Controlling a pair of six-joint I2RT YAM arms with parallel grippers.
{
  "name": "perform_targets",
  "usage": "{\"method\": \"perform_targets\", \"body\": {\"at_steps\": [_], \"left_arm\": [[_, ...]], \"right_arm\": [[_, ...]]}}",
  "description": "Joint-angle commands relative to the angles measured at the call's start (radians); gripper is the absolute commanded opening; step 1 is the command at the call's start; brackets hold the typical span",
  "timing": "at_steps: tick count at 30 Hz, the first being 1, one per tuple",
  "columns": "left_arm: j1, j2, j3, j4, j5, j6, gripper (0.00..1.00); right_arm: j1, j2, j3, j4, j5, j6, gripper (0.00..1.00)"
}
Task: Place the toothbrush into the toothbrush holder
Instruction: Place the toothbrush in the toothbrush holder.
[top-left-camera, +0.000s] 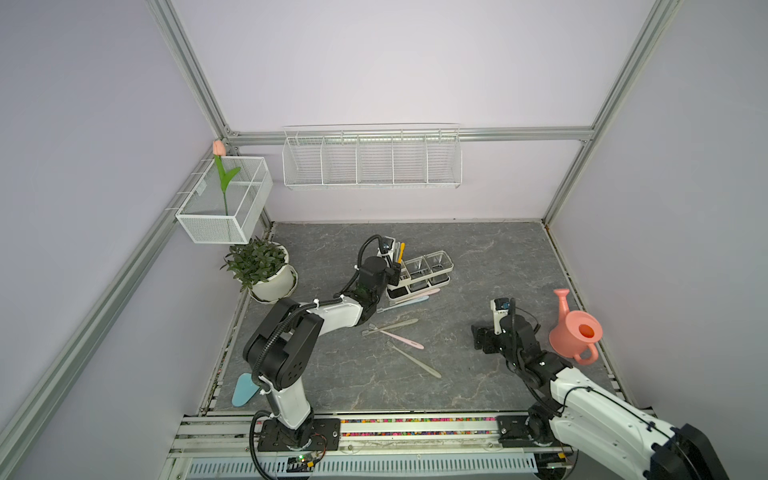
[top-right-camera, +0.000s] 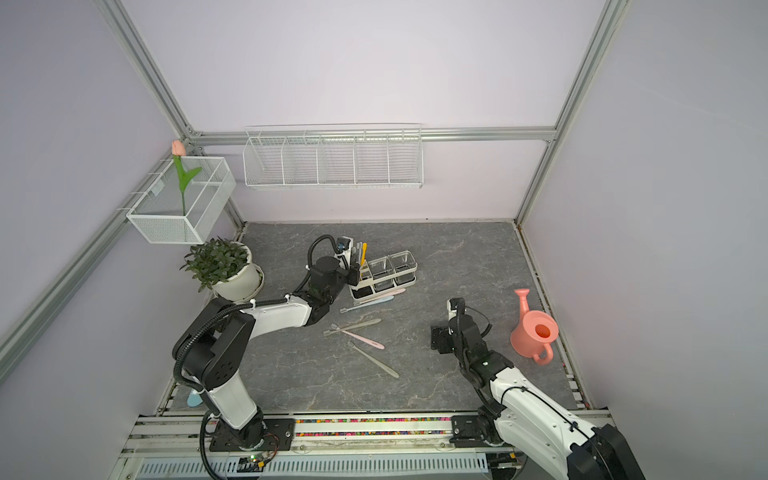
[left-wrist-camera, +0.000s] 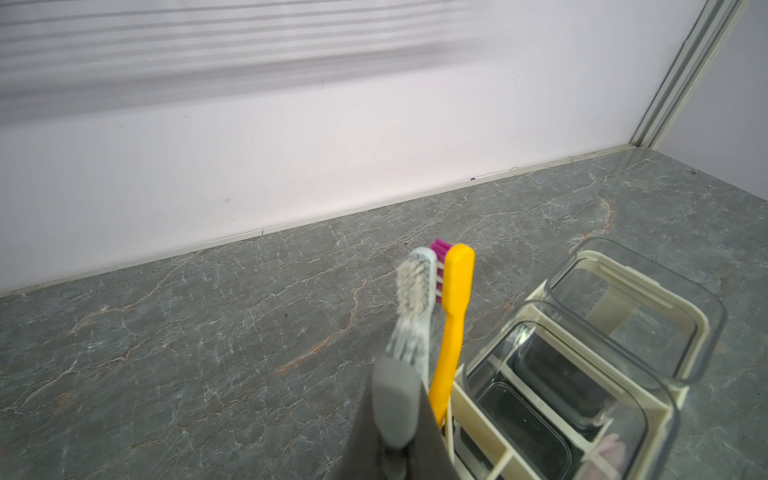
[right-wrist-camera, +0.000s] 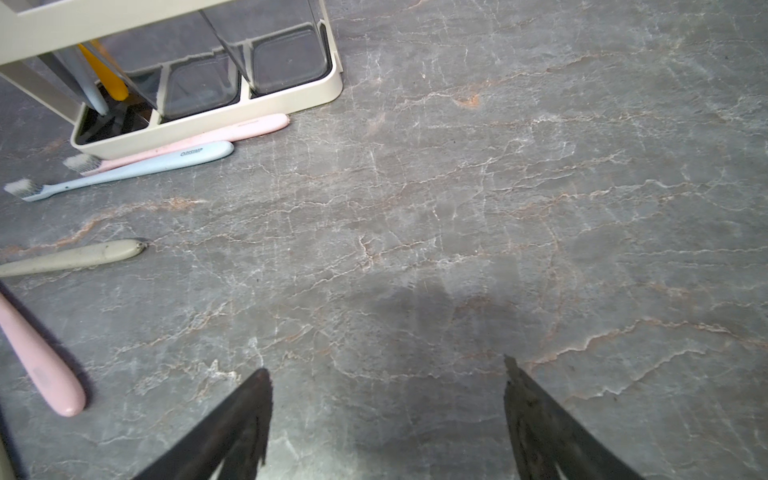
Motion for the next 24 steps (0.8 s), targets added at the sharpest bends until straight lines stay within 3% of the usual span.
{"method": "perform_targets", "body": {"at_steps": [1,18,24], "left_arm": [[0.008,-0.007,-0.017,-0.024,-0.016,-0.009,0.1],[0.013,-0.005,-0.029,0.002,-0.011,-0.024,0.16],[0.012,-0.031,-0.049,0.015,-0.011,-0.014,0.3]], "right_arm": [[-0.005,0.011,0.02,0.019,-0.004,0.012,0.89],[-0.005,0.013,0.024,0.014,-0.002,0.013,0.89],[-0.005,0.016,0.024,0.014,-0.004,0.011,0.89]]}}
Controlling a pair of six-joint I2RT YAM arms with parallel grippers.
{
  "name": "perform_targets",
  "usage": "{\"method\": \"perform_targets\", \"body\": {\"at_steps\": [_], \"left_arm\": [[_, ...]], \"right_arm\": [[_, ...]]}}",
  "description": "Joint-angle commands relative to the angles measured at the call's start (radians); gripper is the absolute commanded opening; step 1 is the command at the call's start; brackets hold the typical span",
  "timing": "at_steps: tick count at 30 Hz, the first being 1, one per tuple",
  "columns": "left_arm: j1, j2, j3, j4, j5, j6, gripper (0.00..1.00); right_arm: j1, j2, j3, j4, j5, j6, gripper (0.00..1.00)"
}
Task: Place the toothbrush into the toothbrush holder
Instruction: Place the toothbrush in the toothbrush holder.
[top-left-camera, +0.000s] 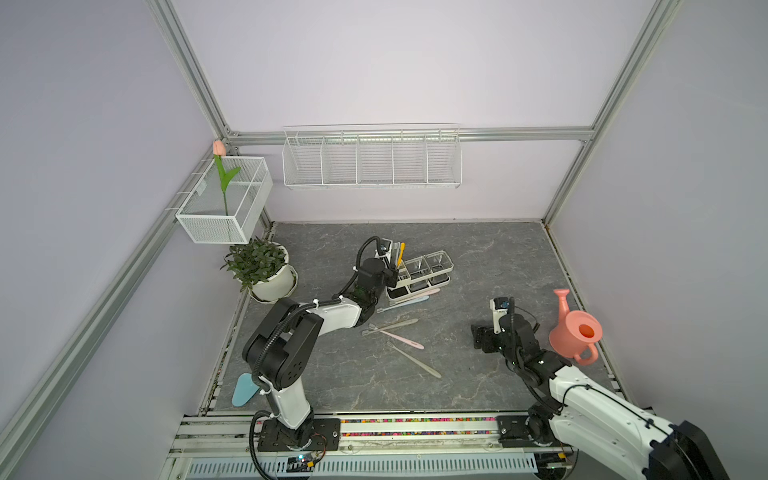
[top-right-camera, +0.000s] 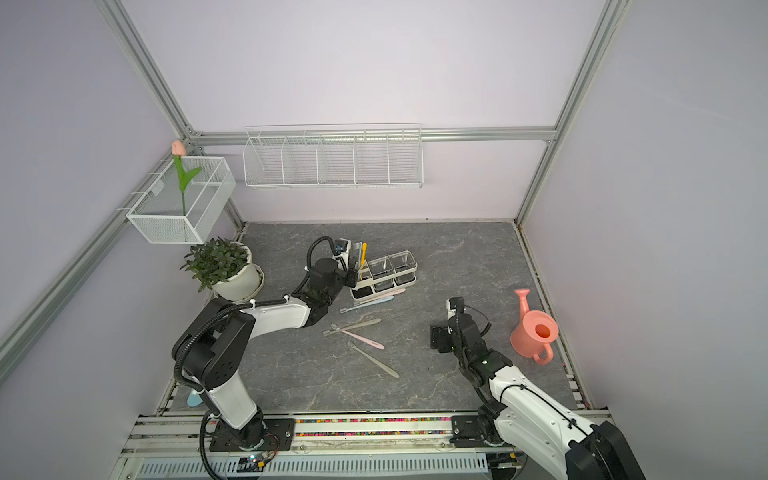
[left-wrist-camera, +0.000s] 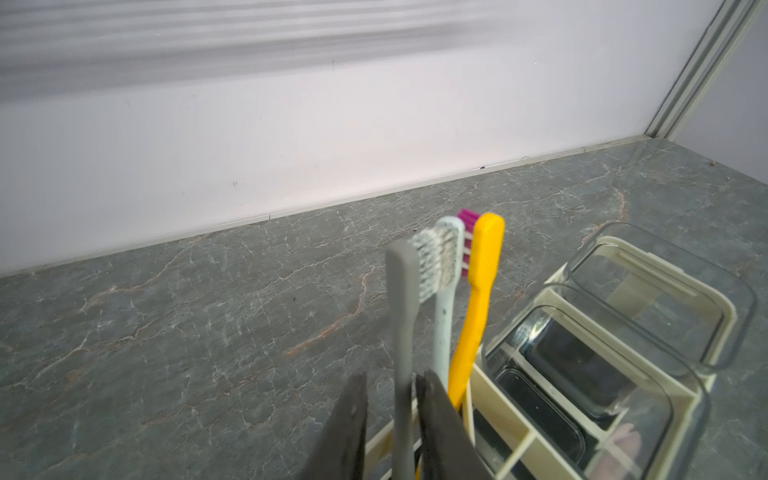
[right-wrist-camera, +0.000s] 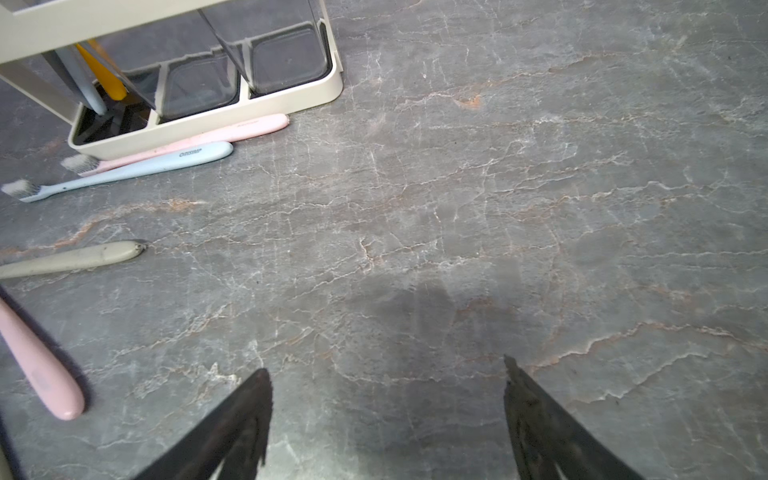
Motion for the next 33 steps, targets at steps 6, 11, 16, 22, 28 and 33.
{"method": "perform_targets", "body": {"at_steps": [6,11,16,22,28,33], "left_arm": [[0.003,-0.071,-0.039,0.028,0.015,0.003,0.36],[0.003,-0.119,-0.043,0.003,0.034,0.007,0.37],[0.003,-0.168,-0.038,-0.037,0.067,0.006,0.38],[0.003,-0.246,-0.012,-0.131,0.124,-0.019,0.4],[0.003,-0.291,0.151,-0.514,0.227,-0.035,0.41],[0.003,-0.355,0.173,-0.64,0.289,-0.081,0.43]], "right_arm": [[-0.005,0.007,0.018,0.013,-0.005,0.012,0.89],[-0.005,0.015,0.019,0.019,-0.01,0.01,0.89],[-0.005,0.045,0.036,0.01,-0.01,0.008,0.89],[-0.004,0.026,0.03,0.006,-0.014,0.008,0.89],[-0.005,0.009,0.021,0.012,-0.026,0.007,0.89],[-0.005,0.036,0.032,0.019,-0.058,-0.005,0.89]]}}
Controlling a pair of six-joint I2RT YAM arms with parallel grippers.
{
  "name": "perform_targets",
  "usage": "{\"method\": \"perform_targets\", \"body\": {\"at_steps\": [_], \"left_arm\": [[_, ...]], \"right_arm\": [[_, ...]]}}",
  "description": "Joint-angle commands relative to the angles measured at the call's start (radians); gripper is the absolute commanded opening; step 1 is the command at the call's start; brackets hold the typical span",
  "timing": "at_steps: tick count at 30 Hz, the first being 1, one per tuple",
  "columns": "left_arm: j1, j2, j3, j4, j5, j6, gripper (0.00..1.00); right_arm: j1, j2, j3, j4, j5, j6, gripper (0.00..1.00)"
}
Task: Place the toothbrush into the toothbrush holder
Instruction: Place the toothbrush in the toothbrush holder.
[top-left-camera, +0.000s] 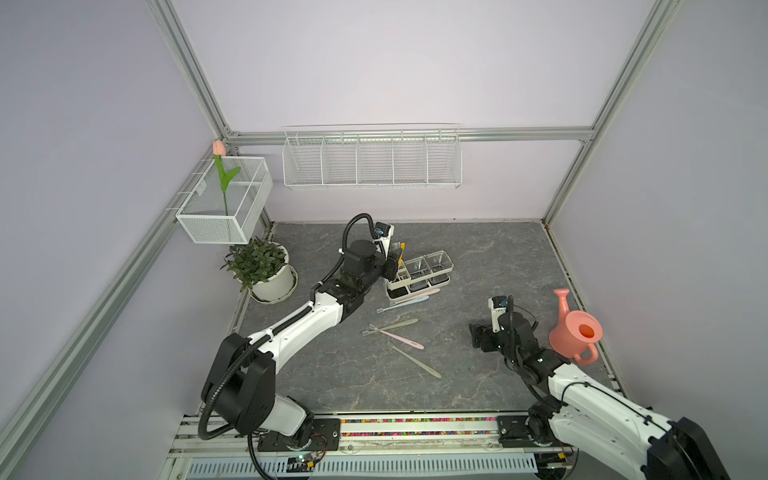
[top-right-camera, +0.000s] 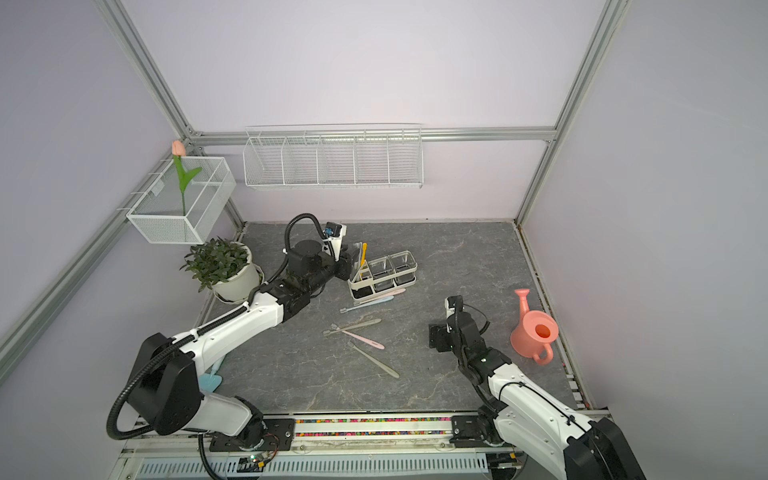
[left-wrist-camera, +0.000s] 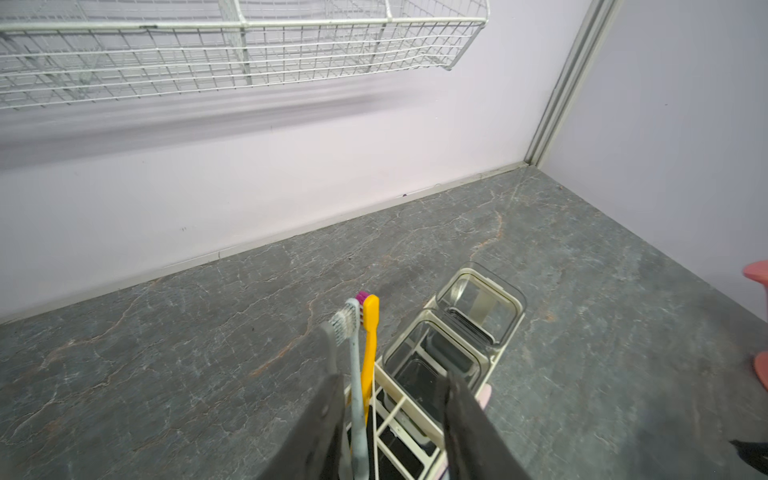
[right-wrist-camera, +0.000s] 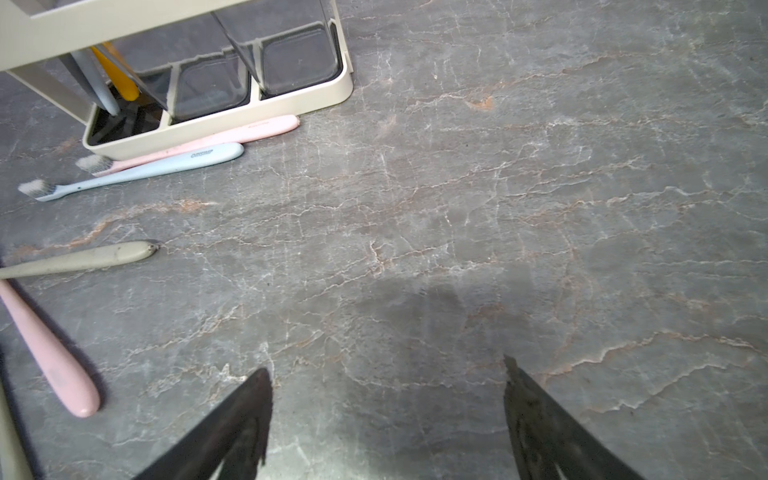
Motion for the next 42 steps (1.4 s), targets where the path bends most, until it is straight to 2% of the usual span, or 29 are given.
{"method": "perform_targets", "body": {"at_steps": [1,6,8,11,18,22,34,42], "left_arm": [[0.002,-0.053,0.015,-0.172,0.065,-0.051,0.43],[-0.001,-0.158,-0.052,-0.226,0.098,-0.072,0.44],[-0.009,-0.223,-0.144,-0.13,0.072,-0.152,0.45],[-0.025,-0.315,-0.283,-0.004,0.103,-0.185,0.46],[-0.044,-0.449,-0.489,0.035,-0.037,-0.202,0.47],[-0.05,-0.472,-0.571,0.12,-0.088,-0.212,0.47],[-0.05,-0.514,-0.576,0.085,-0.142,-0.214,0.49],[-0.05,-0.488,-0.562,0.075,-0.14,-0.216,0.5]], "right_arm": [[-0.006,0.021,0.017,0.019,-0.039,-0.007,0.89],[-0.005,0.069,0.033,0.032,-0.103,-0.028,0.89],[-0.005,0.077,0.035,0.039,-0.129,-0.037,0.89],[-0.004,0.066,0.029,0.046,-0.156,-0.047,0.89],[-0.003,0.048,0.019,0.059,-0.173,-0.057,0.89],[-0.003,0.039,0.016,0.056,-0.175,-0.059,0.89],[-0.003,-0.053,-0.026,0.074,-0.196,-0.068,0.89],[-0.003,-0.043,-0.027,0.083,-0.214,-0.068,0.89]]}}
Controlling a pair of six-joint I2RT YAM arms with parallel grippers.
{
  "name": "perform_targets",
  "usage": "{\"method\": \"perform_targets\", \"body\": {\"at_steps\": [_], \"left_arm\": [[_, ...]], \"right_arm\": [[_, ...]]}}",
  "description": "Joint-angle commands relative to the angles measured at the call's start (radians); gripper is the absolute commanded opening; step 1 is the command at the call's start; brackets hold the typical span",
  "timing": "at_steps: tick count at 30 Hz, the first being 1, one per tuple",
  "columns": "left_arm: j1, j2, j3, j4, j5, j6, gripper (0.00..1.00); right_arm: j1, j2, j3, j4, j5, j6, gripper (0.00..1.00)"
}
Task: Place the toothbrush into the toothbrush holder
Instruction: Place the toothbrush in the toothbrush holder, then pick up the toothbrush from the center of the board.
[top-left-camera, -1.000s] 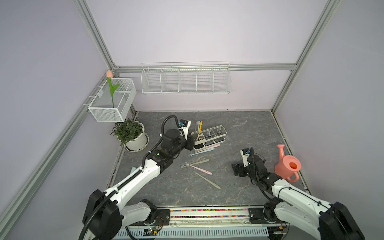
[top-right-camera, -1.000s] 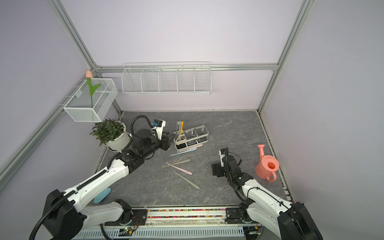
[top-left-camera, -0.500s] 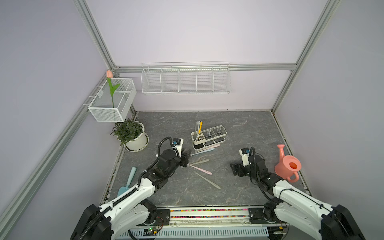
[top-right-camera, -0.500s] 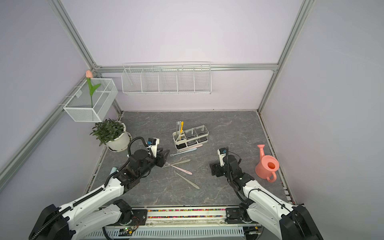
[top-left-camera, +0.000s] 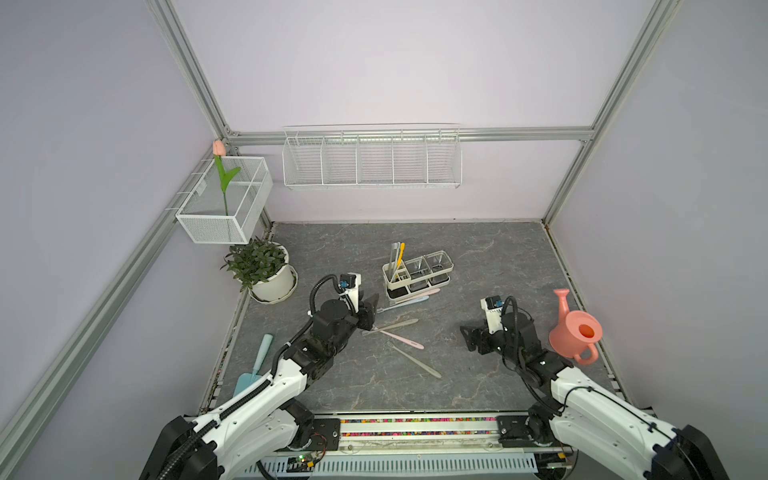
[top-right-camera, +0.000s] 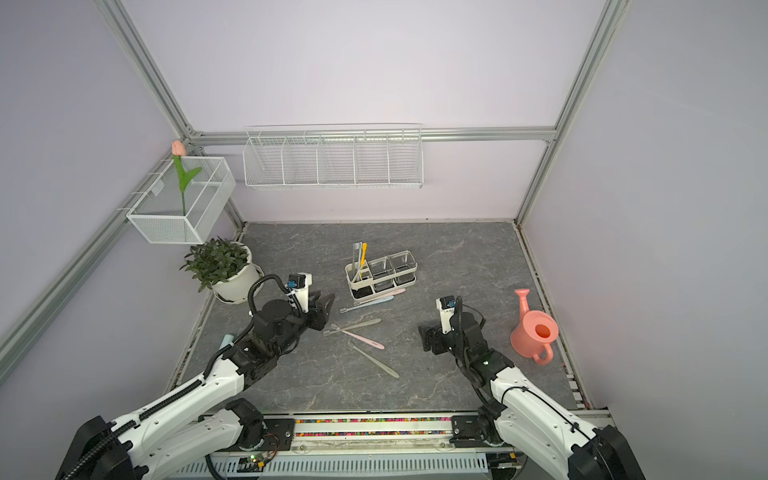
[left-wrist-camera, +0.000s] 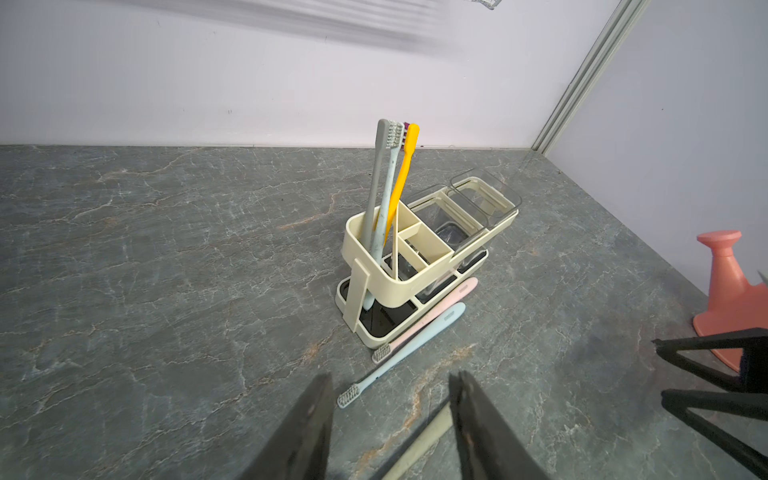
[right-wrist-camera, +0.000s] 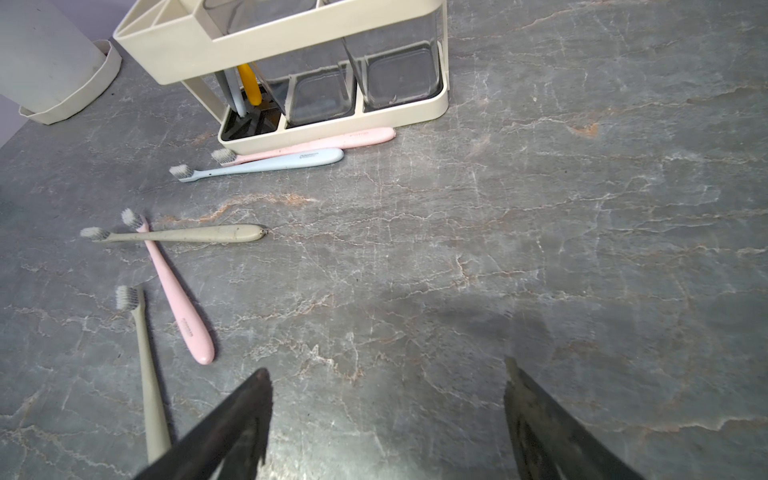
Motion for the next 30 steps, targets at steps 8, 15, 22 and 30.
{"method": "perform_targets", "body": {"at_steps": [8,15,22,30], "left_arm": [[-0.005,-0.004,0.014,-0.01,-0.032,0.011,0.5],[-0.004,0.046,0.022,-0.009,-0.045,0.023,0.5],[-0.005,0.032,0.025,-0.033,-0.08,0.025,0.51],[-0.005,-0.012,0.0,-0.04,-0.139,0.017,0.51]], "right_arm": [[-0.002,0.05,0.009,0.013,0.008,-0.009,0.89],[-0.003,0.053,0.011,0.003,0.027,-0.01,0.89],[-0.003,0.138,0.049,-0.01,0.028,-0.008,0.89],[0.002,0.269,0.115,-0.039,0.003,-0.011,0.89]]}}
